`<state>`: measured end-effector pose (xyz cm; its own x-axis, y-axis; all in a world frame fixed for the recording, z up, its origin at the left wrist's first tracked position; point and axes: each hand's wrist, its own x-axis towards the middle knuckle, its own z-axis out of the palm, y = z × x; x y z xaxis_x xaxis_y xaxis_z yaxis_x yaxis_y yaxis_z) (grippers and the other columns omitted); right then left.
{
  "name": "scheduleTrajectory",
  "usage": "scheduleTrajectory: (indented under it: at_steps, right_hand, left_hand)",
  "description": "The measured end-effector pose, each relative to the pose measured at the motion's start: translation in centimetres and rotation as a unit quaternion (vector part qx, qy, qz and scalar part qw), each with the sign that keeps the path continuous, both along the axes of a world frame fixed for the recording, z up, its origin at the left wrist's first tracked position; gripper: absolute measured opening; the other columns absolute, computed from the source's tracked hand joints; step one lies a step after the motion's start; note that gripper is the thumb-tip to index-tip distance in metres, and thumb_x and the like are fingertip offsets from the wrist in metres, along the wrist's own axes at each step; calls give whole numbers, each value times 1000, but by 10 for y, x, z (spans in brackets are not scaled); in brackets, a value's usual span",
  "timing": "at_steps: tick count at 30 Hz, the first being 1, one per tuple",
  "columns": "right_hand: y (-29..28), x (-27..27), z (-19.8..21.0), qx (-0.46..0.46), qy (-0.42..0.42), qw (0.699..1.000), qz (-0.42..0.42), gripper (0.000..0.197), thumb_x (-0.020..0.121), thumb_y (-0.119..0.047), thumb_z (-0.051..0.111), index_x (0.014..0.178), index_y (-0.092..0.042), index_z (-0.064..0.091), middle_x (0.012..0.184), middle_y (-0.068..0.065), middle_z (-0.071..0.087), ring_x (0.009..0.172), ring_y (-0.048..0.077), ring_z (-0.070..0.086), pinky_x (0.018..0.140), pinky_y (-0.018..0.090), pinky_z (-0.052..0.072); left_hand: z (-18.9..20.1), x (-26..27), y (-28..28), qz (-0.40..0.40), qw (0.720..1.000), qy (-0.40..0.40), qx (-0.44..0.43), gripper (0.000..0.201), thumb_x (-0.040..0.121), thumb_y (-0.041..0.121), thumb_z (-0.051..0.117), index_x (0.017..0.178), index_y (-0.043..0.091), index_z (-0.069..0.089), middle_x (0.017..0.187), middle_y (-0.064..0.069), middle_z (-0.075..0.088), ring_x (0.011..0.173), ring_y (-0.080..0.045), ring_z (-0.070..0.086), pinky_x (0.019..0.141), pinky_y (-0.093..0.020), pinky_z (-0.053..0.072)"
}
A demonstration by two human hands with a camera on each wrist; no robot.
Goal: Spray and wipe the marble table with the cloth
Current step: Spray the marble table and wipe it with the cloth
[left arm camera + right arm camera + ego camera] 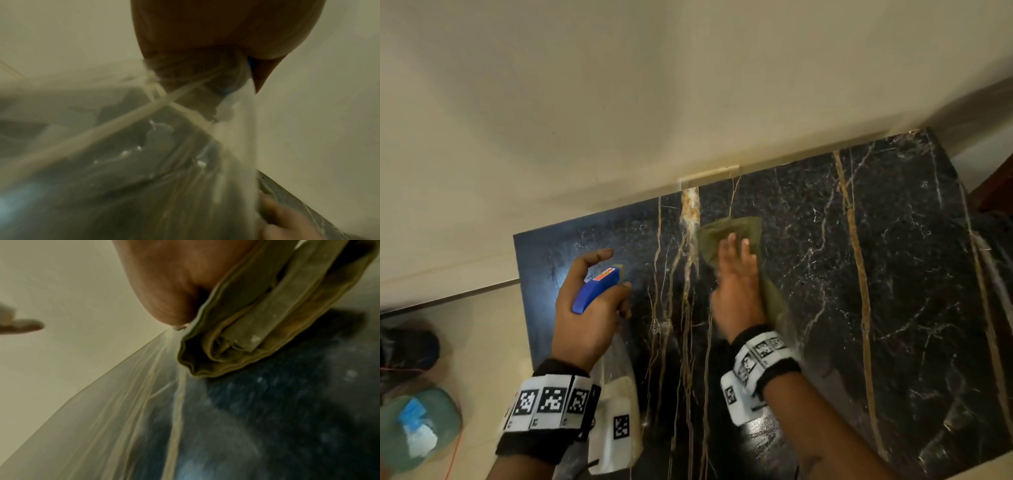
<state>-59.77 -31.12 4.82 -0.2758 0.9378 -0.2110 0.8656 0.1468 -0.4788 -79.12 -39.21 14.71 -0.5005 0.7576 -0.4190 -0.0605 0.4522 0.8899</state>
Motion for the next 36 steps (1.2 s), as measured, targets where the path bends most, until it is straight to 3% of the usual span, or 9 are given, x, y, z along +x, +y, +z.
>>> scheduleTrajectory:
  at_steps: [4,7,10,13,18,24,27,31,36]
  right_hand:
    - [-37,-44,0,-9,-2,984,175,72,87,-12,30,157,-10,16,166,6,5,152,28,-7,125,47,2]
    - [-28,-38,0,-7,5,975,220,74,84,-15,18,158,-11,16,166,5,7,153,25,-3,125,45,4]
    - [0,-10,-3,11,12,992,128,80,86,1,44,158,-15,12,166,2,3,153,24,-4,125,43,1]
    - [41,12,-7,28,-24,999,7,77,88,-1,42,158,-15,13,166,3,4,153,26,-2,125,44,3]
    - [50,-14,-3,16,-36,999,-31,77,90,-2,52,158,-11,15,166,7,3,153,30,-2,125,44,1]
    - [8,-81,-3,1,-12,985,172,73,94,-15,49,158,-10,13,167,6,1,153,27,-7,125,44,-2]
    - [21,-71,-5,8,-13,975,220,76,91,-8,49,158,-12,14,167,4,3,153,24,-4,125,43,2]
    - [74,-20,-2,43,-19,996,70,80,88,7,51,157,-16,16,165,6,11,152,30,10,124,46,17]
    - [119,4,-4,19,-55,998,-27,72,93,0,47,157,-9,16,166,9,7,153,31,0,125,46,6]
  left_hand:
    - [2,0,8,12,1000,4,-9,49,88,-14,59,125,18,61,75,-4,64,55,-20,59,45,-28,48]
    - [3,-2,8,10,1000,8,-9,49,88,-15,59,124,19,61,74,-8,64,55,-21,59,44,-28,47]
    - [4,-8,3,5,1000,15,-6,48,90,-13,58,125,20,61,74,-15,63,58,-24,60,44,-24,49]
    - [2,-16,-4,8,1000,18,-3,49,90,-14,58,126,20,60,76,-19,62,55,-19,61,44,-23,51]
    - [-1,-19,-14,8,1000,26,-2,49,91,-13,58,125,22,60,75,-20,62,56,-21,60,43,-24,50]
    - [-5,-13,-16,18,1000,19,-1,47,91,-12,59,125,20,61,65,-10,61,57,-25,59,44,-28,47]
    - [-5,-11,-16,14,1000,21,0,47,92,-12,59,126,20,61,66,-12,62,57,-25,60,44,-26,48]
    - [-2,-12,-19,19,1000,12,0,48,91,-12,59,127,21,60,69,-13,62,61,-29,60,45,-26,49]
    - [-5,-14,-28,31,999,15,-1,48,87,-4,65,125,25,61,66,-14,61,60,-29,60,46,-31,49]
